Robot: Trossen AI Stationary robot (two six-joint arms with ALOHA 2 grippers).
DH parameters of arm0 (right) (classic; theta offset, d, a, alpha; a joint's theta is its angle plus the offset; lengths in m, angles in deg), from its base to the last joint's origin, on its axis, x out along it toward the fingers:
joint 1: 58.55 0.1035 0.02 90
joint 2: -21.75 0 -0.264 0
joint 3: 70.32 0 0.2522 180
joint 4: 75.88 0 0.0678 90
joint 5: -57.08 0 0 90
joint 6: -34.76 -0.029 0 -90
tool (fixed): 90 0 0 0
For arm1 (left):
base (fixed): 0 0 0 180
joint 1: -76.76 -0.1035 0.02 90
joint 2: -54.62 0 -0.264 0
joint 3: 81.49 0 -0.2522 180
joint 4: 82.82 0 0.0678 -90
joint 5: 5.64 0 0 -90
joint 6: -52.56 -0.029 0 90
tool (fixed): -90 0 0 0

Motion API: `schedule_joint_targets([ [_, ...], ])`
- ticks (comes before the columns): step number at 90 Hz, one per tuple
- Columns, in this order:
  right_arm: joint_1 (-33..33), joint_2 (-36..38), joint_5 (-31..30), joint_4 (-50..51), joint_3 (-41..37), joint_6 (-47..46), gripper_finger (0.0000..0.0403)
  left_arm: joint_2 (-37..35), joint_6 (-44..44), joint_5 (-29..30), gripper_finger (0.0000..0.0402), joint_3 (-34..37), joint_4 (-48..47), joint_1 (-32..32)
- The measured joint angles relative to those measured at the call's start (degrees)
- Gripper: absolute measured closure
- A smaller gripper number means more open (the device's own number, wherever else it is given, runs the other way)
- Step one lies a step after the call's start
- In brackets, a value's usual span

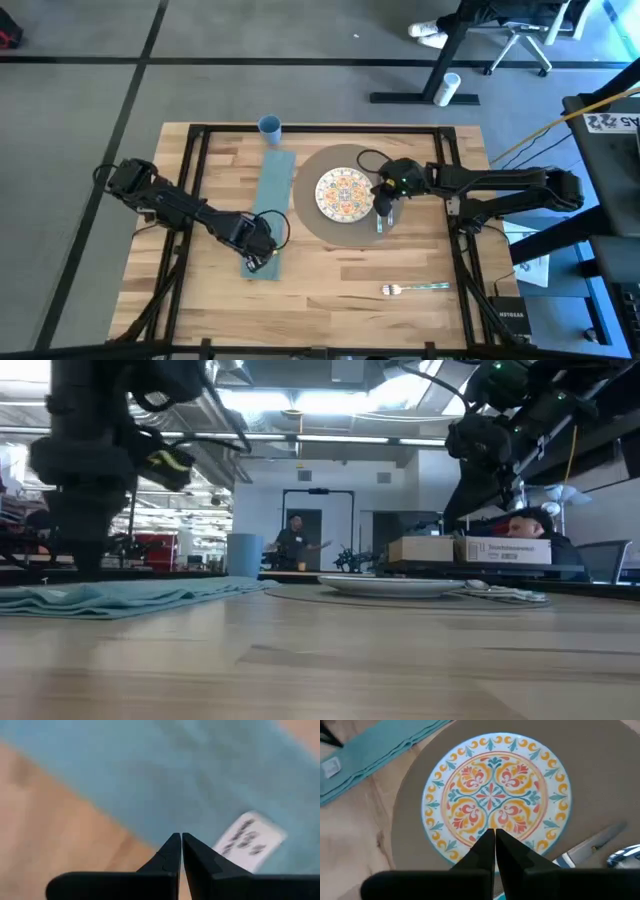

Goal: Set table place
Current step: Fold the blue napkin

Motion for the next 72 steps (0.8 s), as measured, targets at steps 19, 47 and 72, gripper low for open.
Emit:
schedule_joint_targets([
  [19,5.8,0.0,-0.1,-2.7,0.0,1.8,0.0403,0.0,-3.7,7.0,0.0402,-0.2,-0.4,7.8],
  [47,13.0,0.0,-3.7,-5.9,0.0,1.0,0.0403,0.0,-5.8,10.5,0.0402,1.1,1.4,14.2],
  [72,16.8,0.0,-5.4,-5.8,0.0,-1.4,0.0403,0.0,-3.8,8.4,0.0402,-1.9,4.0,20.8],
])
